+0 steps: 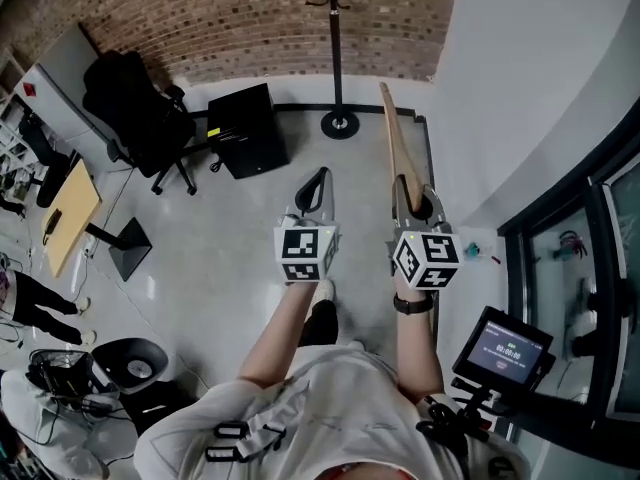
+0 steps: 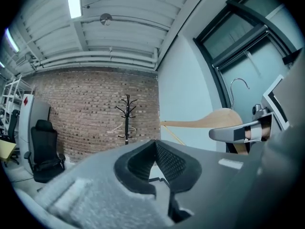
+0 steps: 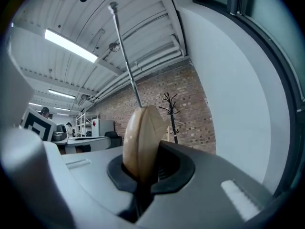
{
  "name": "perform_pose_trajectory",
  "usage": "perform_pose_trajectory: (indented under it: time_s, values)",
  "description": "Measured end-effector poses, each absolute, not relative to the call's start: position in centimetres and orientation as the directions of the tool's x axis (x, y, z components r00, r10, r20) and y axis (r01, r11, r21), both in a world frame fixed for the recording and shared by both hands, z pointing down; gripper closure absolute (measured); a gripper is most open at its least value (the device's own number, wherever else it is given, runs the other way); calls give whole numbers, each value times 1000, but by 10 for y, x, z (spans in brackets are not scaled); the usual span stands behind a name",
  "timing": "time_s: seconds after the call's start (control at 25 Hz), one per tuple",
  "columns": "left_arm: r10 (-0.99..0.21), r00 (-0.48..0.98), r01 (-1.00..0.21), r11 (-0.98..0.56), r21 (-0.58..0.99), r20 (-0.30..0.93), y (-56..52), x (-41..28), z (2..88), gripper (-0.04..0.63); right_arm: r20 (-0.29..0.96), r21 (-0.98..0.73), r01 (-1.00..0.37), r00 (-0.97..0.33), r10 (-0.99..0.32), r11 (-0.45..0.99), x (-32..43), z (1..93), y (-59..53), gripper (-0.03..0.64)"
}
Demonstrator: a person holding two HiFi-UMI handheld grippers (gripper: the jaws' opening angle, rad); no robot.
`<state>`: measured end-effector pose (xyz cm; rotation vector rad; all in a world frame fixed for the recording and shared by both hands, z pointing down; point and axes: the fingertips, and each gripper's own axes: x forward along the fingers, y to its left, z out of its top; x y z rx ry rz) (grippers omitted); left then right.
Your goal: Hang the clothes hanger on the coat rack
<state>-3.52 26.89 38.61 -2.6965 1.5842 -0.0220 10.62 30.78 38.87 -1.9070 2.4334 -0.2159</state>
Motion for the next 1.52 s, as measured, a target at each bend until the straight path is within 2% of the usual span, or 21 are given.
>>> perform_pose_trajectory:
  time_s: [0.32,0.48,0.72,0.84,0.96,1.08,1.2,1.36,1.52]
  values:
    - [-880,473,-881,-473,14,47,151,-48,400,598,71,-87,-970,-234,-970,227,102,389,203,614]
    - [-866,499,-867,-499,17,24,97,-47,389,598,67,-57,-971,-235,-970,231,89,381,146,614]
    - [-833,553,-833,-550,-56,-37,44,-61,372,600,44,-22,-971,-237,-971,236,57,368,82,617]
    - [-812,584,-812,-584,22,-1,19,-70,374,599,48,-2,-972,-236,-970,237,41,369,59,620]
    - [-787,616,-785,-617,59,-36,-3,-59,369,597,87,1,-967,-255,-963,256,38,377,32,620]
    - [-796,600,-798,-602,5,-76,-27,-42,369,595,81,-11,-963,-269,-960,268,52,384,1,620]
    - [-827,560,-827,-555,-84,-48,-59,-32,377,595,76,-41,-962,-274,-959,272,66,393,-33,620]
    - [-827,560,-828,-557,-61,-48,-91,-20,381,595,114,-38,-957,-290,-950,287,73,398,-69,620]
    - [-813,578,-816,-575,-61,-75,-141,17,359,595,67,4,-951,-309,-949,310,95,370,-124,614]
